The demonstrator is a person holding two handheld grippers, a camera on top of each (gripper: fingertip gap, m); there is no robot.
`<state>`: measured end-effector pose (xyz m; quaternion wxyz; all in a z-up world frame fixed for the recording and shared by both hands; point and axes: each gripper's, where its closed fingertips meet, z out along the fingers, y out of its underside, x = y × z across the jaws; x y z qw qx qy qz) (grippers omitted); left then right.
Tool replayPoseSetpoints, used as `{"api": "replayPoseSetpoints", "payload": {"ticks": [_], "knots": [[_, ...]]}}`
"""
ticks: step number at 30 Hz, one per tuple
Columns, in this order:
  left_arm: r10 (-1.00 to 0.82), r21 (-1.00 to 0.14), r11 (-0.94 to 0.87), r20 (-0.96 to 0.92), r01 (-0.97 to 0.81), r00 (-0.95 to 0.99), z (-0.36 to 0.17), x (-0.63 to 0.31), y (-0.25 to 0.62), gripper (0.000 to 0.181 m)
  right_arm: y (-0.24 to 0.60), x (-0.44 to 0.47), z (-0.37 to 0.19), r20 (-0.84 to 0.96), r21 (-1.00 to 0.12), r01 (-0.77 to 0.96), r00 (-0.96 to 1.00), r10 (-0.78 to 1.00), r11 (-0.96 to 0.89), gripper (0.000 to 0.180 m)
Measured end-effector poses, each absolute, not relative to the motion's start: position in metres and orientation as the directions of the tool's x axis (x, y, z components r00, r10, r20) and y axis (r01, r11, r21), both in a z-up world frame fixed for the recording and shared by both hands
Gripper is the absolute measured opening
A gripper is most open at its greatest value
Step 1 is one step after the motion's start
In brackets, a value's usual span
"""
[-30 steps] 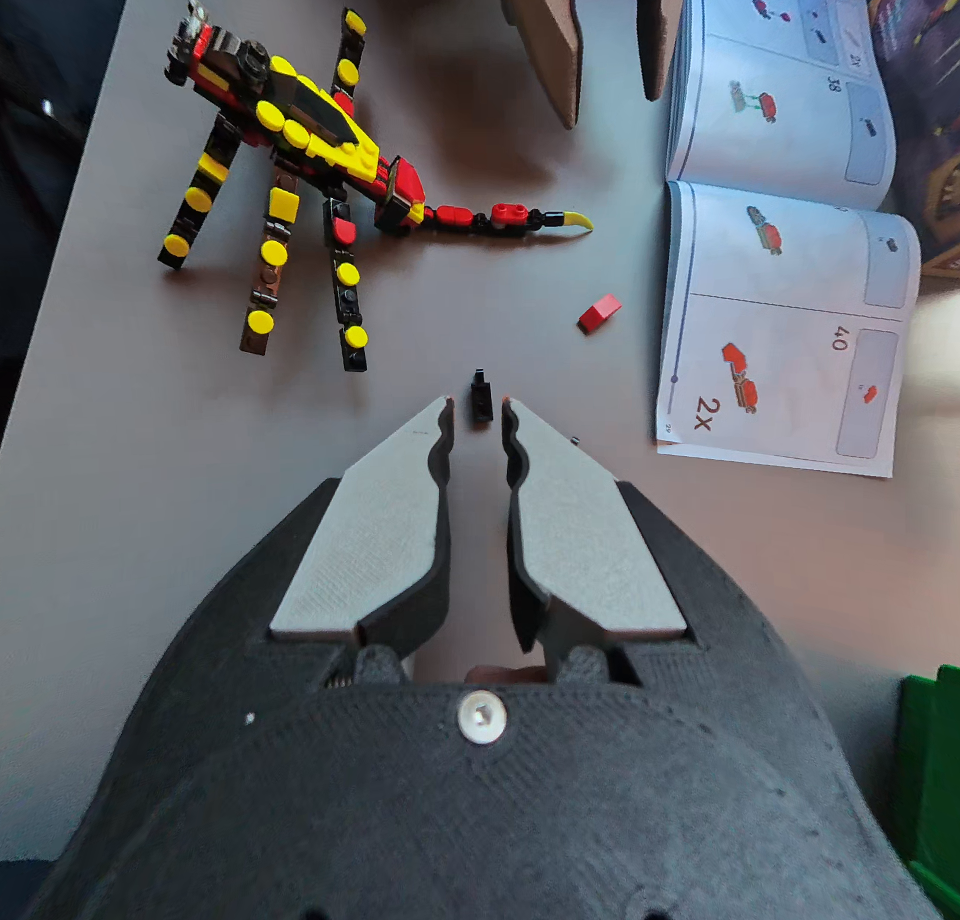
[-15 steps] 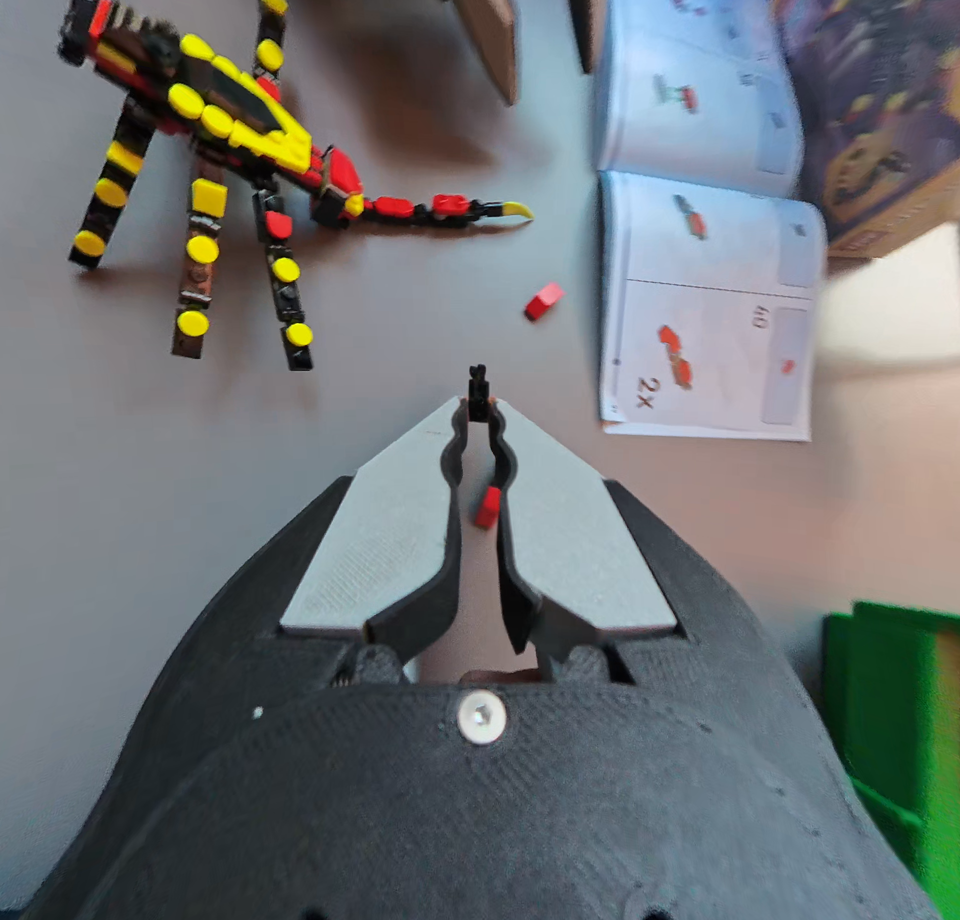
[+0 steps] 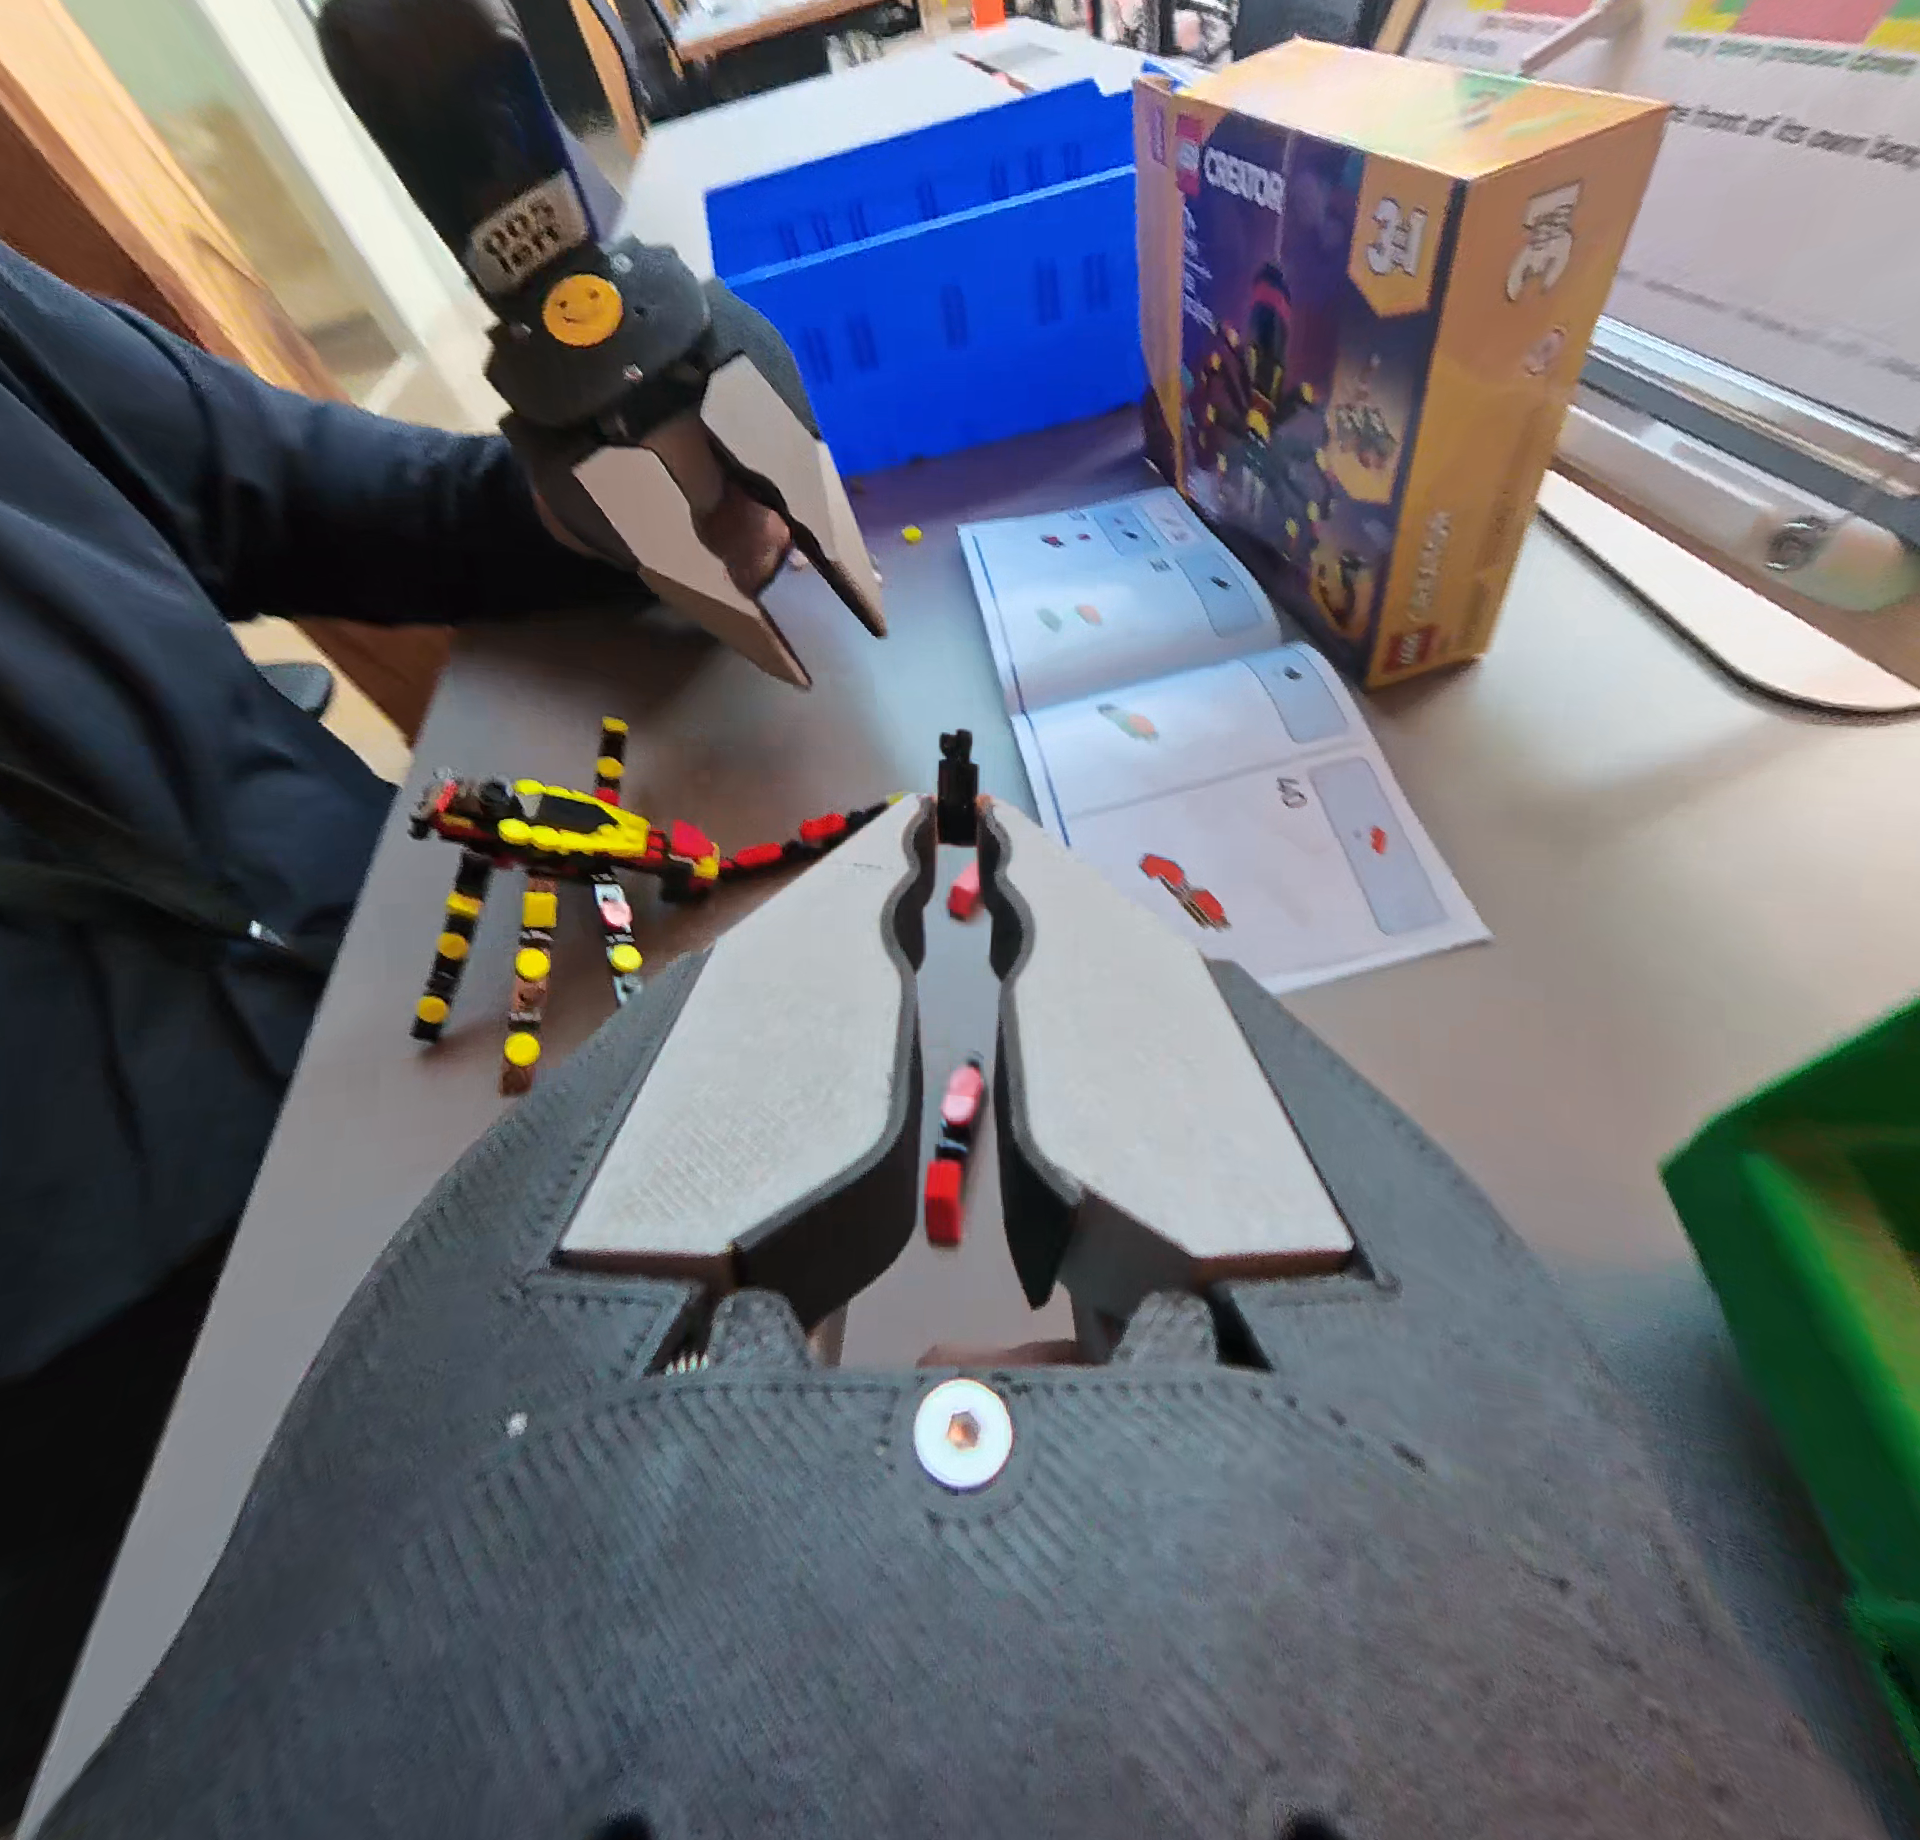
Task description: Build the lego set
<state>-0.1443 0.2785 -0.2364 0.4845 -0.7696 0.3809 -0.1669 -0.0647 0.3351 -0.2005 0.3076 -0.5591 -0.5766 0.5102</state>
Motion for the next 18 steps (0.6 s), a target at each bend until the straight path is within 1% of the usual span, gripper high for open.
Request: {"api": "replayPoseSetpoints", "payload": {"ticks": [3,6,8,10,12,14,18], "knots": [[-0.784,-0.903,-0.230,-0.049,-0.363,0.619,-0.215,-0.123,0.281,0.029,0.325,-0.077,-0.186,-0.254,-0.952,0.232,-0.243,0.936,-0.198,0.004],[-0.807,-0.924,-0.258,0.045,-0.283,0.589,-0.195,-0.103,0.289,0.032,0.308,-0.086,-0.172,-0.268,-0.961,0.150,-0.321,0.909,-0.230,0.004],[-0.809,-0.933,-0.278,0.100,-0.227,0.580,-0.181,-0.095,0.296,0.032,0.297,-0.090,-0.176,-0.253,-0.962,0.186,-0.342,0.905,-0.198,0.004],[-0.827,-0.937,-0.279,0.122,-0.212,0.548,-0.173,-0.088,0.298,0.032,0.291,-0.091,-0.184,-0.259,-0.953,0.243,-0.341,0.904,-0.181,0.005],[-0.854,-0.932,-0.235,0.062,-0.275,0.517,-0.173,-0.087,0.298,0.029,0.288,-0.092,-0.181,-0.317,-0.937,0.258,-0.350,0.882,-0.234,0.004],[-0.883,-0.909,-0.180,-0.020,-0.376,0.470,-0.180,-0.089,0.294,0.024,0.286,-0.092,-0.177,-0.396,-0.911,0.273,-0.369,0.841,-0.309,0.004],[-0.875,-0.801,-0.086,-0.224,-0.593,0.429,-0.203,-0.110,0.293,0.029,0.297,-0.087,-0.185,-0.476,-0.866,0.332,-0.315,0.821,-0.375,0.004]]}}
